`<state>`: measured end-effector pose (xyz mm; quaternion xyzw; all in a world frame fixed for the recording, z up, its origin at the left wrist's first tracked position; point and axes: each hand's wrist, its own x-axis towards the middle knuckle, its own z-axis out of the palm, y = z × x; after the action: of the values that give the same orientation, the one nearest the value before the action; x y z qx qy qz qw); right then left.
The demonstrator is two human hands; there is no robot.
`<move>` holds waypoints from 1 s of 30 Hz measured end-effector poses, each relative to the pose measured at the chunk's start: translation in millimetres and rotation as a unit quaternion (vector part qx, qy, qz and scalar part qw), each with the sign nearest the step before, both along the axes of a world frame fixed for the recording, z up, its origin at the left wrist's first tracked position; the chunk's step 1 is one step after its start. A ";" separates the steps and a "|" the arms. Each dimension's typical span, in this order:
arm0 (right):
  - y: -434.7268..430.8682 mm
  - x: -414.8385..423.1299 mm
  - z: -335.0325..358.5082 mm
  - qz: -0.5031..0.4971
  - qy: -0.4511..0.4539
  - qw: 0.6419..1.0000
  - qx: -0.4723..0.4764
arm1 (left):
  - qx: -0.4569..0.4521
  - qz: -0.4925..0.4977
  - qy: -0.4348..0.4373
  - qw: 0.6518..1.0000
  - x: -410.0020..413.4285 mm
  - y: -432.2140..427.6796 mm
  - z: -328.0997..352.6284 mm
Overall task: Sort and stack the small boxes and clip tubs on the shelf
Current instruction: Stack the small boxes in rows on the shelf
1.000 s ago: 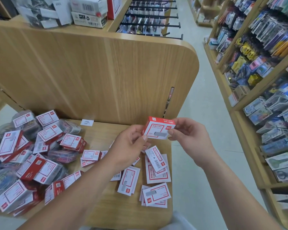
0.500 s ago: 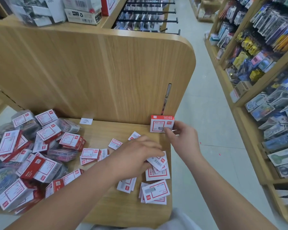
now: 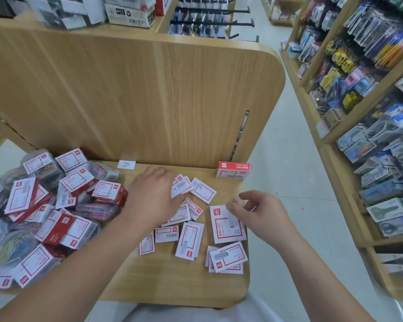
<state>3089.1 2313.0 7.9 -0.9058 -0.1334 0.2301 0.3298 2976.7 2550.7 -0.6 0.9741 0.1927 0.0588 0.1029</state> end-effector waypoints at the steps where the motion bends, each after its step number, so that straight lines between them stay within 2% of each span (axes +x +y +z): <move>1: 0.3 -5.9 3.4 0.026 0.016 0.999 -0.016 | 0.006 0.003 0.013 1.000 -1.3 1.0 -3.5; 3: 1.5 -13.2 6.7 0.064 0.023 0.997 -0.045 | 0.006 0.004 0.013 1.000 -4.6 -1.3 -5.8; 7: 6.5 -18.1 5.0 0.075 0.038 0.994 -0.072 | -0.002 -0.034 -0.086 0.996 -11.8 -26.5 2.0; 9: 8.6 -17.8 5.5 0.066 0.041 0.995 -0.067 | -0.051 -0.088 -0.059 0.993 -15.9 -45.0 3.5; 12: 6.4 -12.9 7.4 0.031 0.051 0.998 -0.012 | -0.176 -0.101 -0.002 0.979 -19.9 -63.0 -1.7; 17: 4.2 -6.8 3.8 0.014 0.068 0.997 0.039 | -0.156 -0.096 0.066 0.981 -15.7 -78.2 2.3; 20: 2.3 -1.7 7.7 0.009 0.112 0.989 0.101 | -0.193 -0.061 0.060 0.977 -12.5 -81.4 2.7; 22: -1.8 2.4 11.8 0.015 0.134 0.980 0.149 | -0.275 -0.029 0.038 0.960 -11.6 -81.8 1.3; 25: -9.8 5.0 12.3 -0.005 0.156 0.961 0.230 | -0.406 0.026 -0.064 0.911 -8.8 -82.9 5.1; 27: -12.1 4.2 13.4 -0.029 0.194 0.937 0.289 | -0.454 0.056 -0.115 0.882 -5.2 -81.4 12.4; 30: -13.3 4.9 13.4 -0.047 0.257 0.905 0.335 | -0.504 0.071 -0.129 0.851 0.9 -78.8 18.5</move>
<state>3094.0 2299.7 21.3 -0.6568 -0.0706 0.3811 0.6468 2977.6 2471.9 17.9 0.7560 0.2500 0.0858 0.5989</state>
